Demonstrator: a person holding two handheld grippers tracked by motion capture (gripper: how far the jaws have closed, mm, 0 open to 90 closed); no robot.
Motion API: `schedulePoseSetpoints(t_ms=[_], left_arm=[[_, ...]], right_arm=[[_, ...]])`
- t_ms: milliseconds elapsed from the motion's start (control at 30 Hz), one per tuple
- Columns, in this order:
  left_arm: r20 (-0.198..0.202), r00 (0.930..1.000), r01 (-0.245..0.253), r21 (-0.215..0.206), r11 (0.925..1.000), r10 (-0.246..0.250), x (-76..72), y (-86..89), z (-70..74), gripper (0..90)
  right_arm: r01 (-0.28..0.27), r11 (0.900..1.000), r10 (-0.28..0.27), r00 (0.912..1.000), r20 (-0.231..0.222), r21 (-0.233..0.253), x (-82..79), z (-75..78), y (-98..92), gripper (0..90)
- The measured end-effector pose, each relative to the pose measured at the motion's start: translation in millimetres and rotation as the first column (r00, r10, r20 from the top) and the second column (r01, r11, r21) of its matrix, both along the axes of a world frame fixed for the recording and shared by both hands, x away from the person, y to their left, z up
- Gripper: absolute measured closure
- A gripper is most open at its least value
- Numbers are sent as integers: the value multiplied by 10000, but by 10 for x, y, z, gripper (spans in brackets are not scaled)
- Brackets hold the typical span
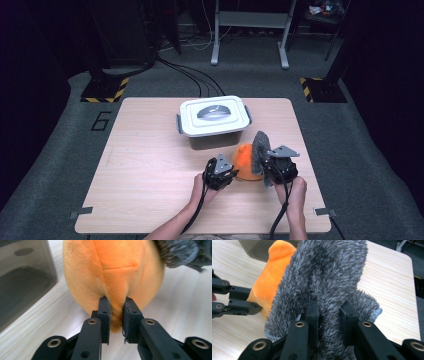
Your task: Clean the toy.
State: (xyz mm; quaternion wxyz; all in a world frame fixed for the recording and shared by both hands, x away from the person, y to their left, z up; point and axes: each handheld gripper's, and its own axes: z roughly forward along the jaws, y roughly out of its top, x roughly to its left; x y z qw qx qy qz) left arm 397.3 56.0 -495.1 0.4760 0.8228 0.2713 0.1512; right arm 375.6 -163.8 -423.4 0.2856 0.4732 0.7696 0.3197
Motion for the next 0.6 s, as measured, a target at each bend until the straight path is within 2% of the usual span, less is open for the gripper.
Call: schedulePoseSetpoints(t_ms=[33,167,200,300,400,467,533,600], left_arm=[[-111,9998,159,37,9999,-158,-10,8,25,798],[-416,9984,372,-336,9987,-386,-48,25,99,803],[-297,9987,417,-272,9988,-425,-53,22,111,803],[-296,9981,530,-153,9985,-534,-53,10,112,802],[-172,9988,455,-137,9989,-457,-51,-8,104,802],[-178,9988,456,-36,9990,-457,-63,-22,101,801],[-81,9987,494,83,9987,-493,-54,-15,94,801],[-87,9987,509,68,9987,-508,-43,-10,85,801]], right_arm=[[46,10000,-46,10000,32,2,-16,19,-4,724],[-80,9999,78,9996,286,85,-81,121,0,724],[-169,9998,167,9993,340,59,-98,146,15,724],[-656,9977,649,9971,388,150,-134,195,88,724],[-891,9959,894,9956,266,-132,-102,170,193,724],[-728,9964,739,9970,233,-441,-65,123,241,725],[-748,9956,759,9969,182,-561,-43,101,235,726],[-589,9974,596,9981,147,-421,-28,88,211,726]])
